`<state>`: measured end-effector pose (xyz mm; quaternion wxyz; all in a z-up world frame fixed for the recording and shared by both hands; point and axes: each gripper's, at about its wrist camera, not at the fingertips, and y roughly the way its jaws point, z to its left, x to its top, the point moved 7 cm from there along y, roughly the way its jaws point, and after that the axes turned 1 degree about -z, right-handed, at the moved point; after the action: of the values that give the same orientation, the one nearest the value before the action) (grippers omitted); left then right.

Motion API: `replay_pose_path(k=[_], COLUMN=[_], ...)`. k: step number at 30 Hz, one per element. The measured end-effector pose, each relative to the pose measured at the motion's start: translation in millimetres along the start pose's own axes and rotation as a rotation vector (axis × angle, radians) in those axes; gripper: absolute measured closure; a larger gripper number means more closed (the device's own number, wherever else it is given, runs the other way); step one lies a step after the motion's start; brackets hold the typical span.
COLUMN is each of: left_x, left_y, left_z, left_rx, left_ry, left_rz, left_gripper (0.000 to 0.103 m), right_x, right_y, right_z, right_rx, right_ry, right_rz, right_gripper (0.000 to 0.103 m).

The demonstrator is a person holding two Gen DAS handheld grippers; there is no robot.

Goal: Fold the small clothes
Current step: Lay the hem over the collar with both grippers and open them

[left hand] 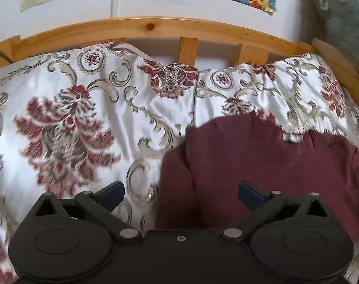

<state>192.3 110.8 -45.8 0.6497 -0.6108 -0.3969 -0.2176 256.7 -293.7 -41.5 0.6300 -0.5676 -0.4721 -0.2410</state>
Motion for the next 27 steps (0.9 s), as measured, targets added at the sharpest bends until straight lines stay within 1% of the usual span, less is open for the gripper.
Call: replay_pose_path(k=[3, 5, 8, 10, 14, 17, 20, 23, 27], left_x=[-19.6, -30.8, -44.1, -51.2, -63.4, -70.2, -72.9, -73.0, -72.5], left_y=[-12.5, -17.9, -22.3, -21.7, -13.5, -8.3, -5.7, -4.5, -3.2], left_z=[-4.3, -8.3, -13.7, -16.4, -16.2, -11.9, -6.6, -2.9, -0.5], left_rx=[0.005, 0.008, 0.010, 0.010, 0.044, 0.062, 0.057, 0.057, 0.060], left_ry=[0.018, 0.020, 0.001, -0.010, 0.000, 0.001, -0.034, -0.061, -0.075], left_rz=[-0.008, -0.004, 0.015, 0.031, 0.073, 0.102, 0.124, 0.135, 0.144], left_gripper=[0.001, 0.001, 0.001, 0.001, 0.001, 0.001, 0.001, 0.001, 0.001], right_x=[-7.3, -12.4, -20.7, -25.0, -27.8, -28.5, -31.2, -32.8, -33.5], right_y=[-7.5, -8.6, -11.0, -11.6, -12.3, -11.4, -10.4, -10.1, -9.6], right_z=[8.8, 14.1, 26.1, 37.8, 60.8, 74.8, 82.1, 85.1, 85.0], right_rx=[0.002, 0.006, 0.006, 0.021, 0.052, 0.080, 0.091, 0.098, 0.097], right_ry=[0.064, 0.067, 0.034, -0.004, -0.079, -0.124, -0.152, -0.161, -0.159], right_rz=[-0.011, -0.017, -0.037, -0.051, -0.097, -0.117, -0.117, -0.116, -0.115], right_gripper=[0.000, 0.000, 0.000, 0.000, 0.000, 0.000, 0.000, 0.000, 0.000])
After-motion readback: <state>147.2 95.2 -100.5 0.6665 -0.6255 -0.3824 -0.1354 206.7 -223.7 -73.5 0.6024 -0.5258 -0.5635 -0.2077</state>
